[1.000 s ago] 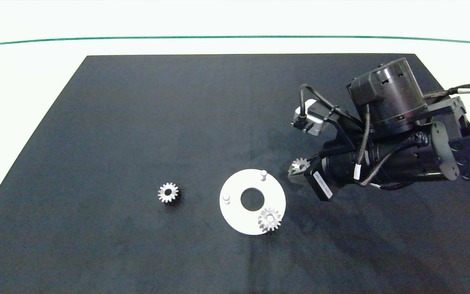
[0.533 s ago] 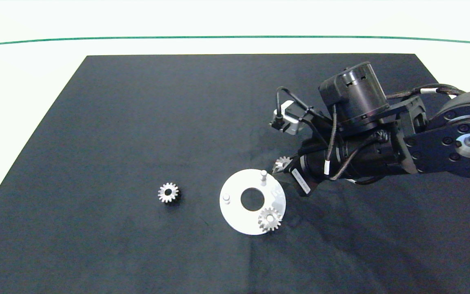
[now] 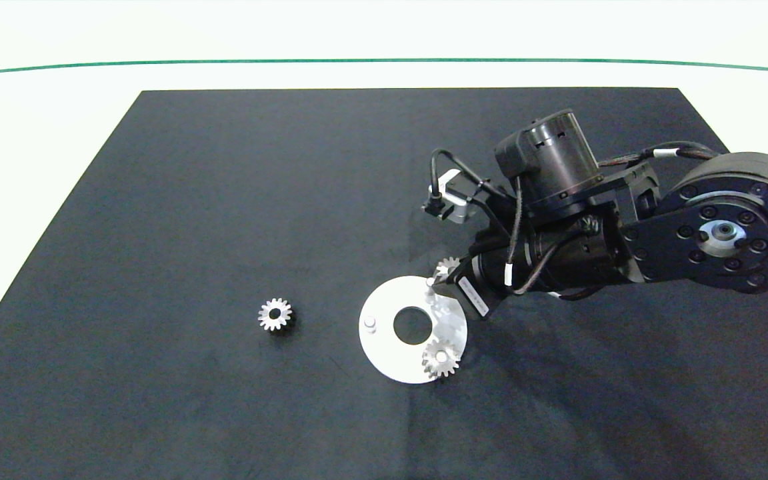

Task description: Install three planetary gears onto the carrier pins

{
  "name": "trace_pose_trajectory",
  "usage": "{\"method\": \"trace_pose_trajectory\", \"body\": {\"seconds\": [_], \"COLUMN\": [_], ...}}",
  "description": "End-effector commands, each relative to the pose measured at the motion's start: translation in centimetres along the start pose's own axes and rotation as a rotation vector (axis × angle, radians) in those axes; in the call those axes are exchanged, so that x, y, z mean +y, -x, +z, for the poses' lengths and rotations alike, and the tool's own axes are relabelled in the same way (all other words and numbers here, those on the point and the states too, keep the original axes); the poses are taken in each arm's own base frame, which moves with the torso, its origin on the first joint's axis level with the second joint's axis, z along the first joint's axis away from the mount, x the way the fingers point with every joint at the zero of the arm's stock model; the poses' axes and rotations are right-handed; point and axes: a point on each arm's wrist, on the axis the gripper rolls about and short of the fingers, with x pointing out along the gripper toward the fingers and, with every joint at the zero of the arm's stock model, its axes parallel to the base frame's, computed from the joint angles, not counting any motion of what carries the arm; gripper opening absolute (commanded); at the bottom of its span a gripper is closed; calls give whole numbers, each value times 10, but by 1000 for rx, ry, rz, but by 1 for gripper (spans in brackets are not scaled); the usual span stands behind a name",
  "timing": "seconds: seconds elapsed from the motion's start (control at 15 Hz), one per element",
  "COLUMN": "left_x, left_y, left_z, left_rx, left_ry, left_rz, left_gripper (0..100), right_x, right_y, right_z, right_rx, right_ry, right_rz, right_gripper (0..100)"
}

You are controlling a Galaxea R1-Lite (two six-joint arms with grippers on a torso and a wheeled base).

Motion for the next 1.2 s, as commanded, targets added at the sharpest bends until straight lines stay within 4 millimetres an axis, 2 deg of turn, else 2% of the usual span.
{"method": "trace_pose_trajectory", "body": {"seconds": [0.07,0.4,0.87,1.2], "left_x": [0,0,0,0], "left_y": [0,0,0,0], "left_z": [1,1,1,2], "left_rx": [-3,-5,-3,-11], "left_ry": [0,0,-1,-1], "left_rz": [0,0,-2,-2], "left_gripper": [100,100,100,100], "right_x": [1,9,10,8], "right_y": [-3,-8,-18,-18], "right_z": [2,3,5,12], "right_rx": [-2,4,11,-10], "right_ry": [7,23,24,21], "right_rz": [2,19,16,6], "right_gripper": [19,19,19,19]}}
